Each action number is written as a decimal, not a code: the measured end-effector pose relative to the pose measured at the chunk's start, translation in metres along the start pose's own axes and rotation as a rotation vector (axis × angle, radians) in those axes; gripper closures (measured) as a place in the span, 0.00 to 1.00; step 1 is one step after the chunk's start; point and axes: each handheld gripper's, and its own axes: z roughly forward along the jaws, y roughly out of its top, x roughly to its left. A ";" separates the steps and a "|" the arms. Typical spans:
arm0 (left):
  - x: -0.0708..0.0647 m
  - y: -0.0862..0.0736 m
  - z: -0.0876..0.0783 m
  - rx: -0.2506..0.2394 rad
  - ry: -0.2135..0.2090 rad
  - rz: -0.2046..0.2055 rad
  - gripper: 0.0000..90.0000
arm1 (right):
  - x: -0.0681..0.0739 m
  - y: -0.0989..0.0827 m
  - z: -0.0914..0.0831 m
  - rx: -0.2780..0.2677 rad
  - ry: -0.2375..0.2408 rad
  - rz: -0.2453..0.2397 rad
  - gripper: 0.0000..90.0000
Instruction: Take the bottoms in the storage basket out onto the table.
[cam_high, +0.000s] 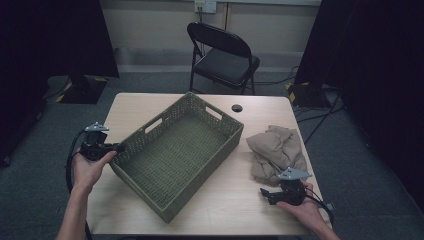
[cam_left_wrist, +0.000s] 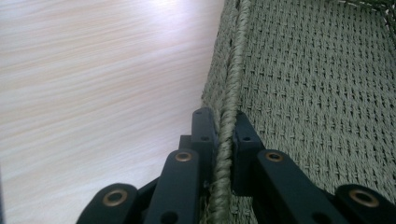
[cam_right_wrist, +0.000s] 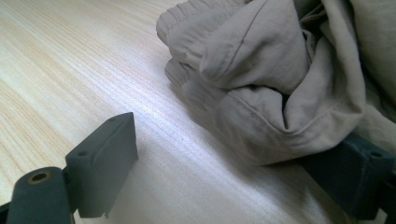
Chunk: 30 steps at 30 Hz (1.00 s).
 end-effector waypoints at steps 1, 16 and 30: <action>0.002 -0.001 -0.001 -0.001 0.006 -0.010 0.92 | 0.000 0.000 0.000 0.000 0.000 0.000 0.13; 0.011 -0.011 -0.013 -0.024 0.096 -0.113 0.92 | 0.000 0.000 0.000 0.000 0.000 0.000 0.13; -0.009 -0.045 -0.036 0.024 -0.041 -0.084 0.83 | 0.000 0.000 0.000 0.000 0.001 -0.001 0.13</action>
